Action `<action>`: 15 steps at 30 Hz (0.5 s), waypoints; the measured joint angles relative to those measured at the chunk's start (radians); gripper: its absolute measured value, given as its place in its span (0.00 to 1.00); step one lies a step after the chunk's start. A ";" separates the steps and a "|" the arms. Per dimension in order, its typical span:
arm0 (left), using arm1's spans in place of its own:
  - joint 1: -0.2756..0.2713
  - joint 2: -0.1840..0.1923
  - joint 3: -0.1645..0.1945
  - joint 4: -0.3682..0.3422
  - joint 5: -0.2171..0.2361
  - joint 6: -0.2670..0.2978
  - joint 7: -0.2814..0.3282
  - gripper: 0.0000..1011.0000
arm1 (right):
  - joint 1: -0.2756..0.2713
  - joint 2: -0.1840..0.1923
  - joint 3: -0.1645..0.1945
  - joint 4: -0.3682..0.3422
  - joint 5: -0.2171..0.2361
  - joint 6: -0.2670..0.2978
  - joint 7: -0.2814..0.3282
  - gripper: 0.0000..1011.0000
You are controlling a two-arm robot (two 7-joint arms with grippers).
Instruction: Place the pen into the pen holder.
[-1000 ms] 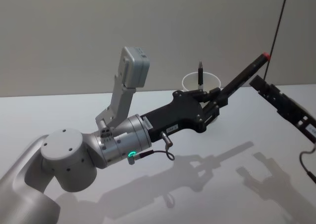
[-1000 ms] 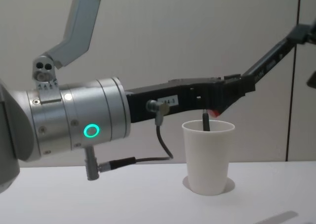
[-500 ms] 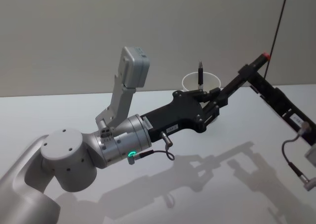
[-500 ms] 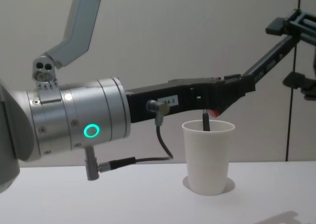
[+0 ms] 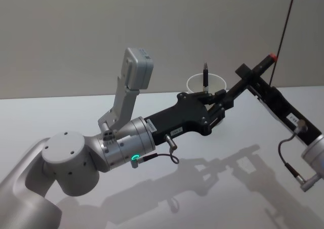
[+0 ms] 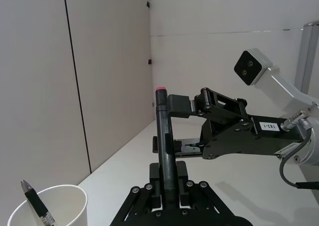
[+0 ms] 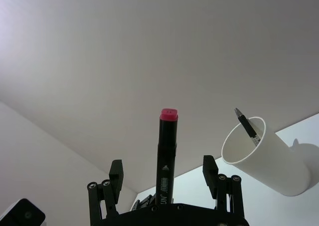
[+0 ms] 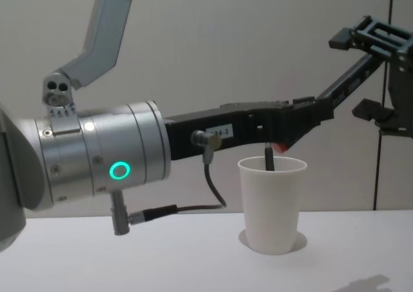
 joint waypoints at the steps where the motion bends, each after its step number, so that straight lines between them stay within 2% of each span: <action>1: 0.000 0.000 0.000 0.000 0.000 0.000 0.000 0.18 | 0.001 -0.001 -0.001 0.000 0.000 -0.002 -0.004 0.99; 15: 0.000 0.000 0.000 0.000 0.000 0.000 0.000 0.18 | 0.016 -0.021 -0.021 0.006 -0.024 -0.062 -0.050 0.99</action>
